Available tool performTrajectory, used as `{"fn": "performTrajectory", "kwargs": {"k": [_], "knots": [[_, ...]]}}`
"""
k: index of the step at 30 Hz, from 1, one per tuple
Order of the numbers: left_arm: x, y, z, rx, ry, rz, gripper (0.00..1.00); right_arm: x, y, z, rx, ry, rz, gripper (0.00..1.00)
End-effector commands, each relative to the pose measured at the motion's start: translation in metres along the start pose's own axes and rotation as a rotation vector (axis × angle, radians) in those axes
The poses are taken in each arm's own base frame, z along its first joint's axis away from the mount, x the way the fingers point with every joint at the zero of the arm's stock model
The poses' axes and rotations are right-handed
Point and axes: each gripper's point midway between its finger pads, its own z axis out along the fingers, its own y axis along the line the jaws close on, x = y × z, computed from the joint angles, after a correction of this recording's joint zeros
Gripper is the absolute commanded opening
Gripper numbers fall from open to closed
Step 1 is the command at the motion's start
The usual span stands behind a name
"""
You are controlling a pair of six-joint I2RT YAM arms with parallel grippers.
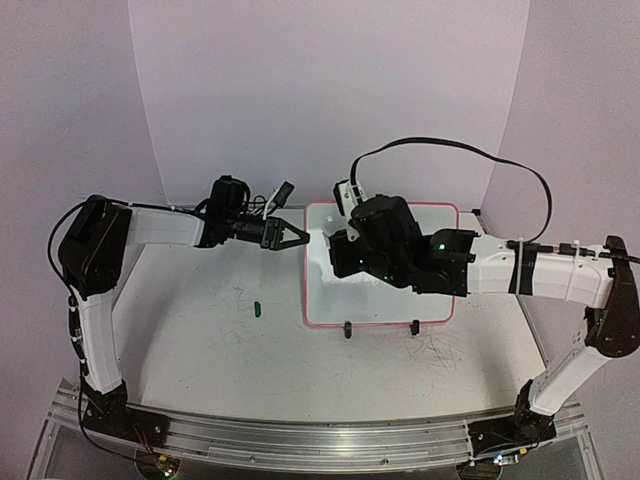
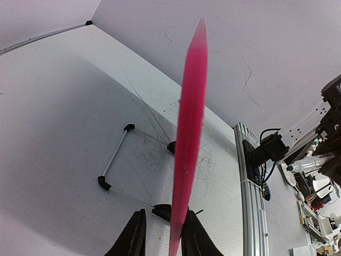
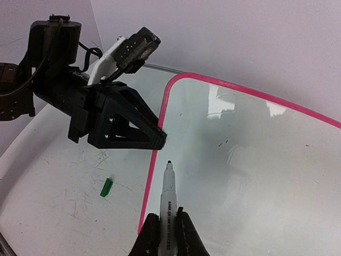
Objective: Write a sentence on the whiteboard
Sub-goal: Pick up the sentence from the whiteboard.
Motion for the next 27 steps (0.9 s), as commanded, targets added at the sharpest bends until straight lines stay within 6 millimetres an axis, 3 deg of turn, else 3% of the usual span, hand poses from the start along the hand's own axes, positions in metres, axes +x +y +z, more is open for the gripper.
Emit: {"fn": "performTrajectory", "kwargs": {"k": [1,11,27], "knots": [[-0.004,-0.005,0.003,0.022,-0.002,0.014,0.21,-0.027,0.002,0.007,0.032,-0.059,0.014,0.00],[0.000,-0.011,0.009,0.029,0.007,0.027,0.16,-0.028,0.004,0.021,0.027,-0.054,0.003,0.00],[0.003,-0.012,0.009,0.009,0.007,0.048,0.00,-0.028,0.000,0.037,0.076,-0.059,0.012,0.00]]}}
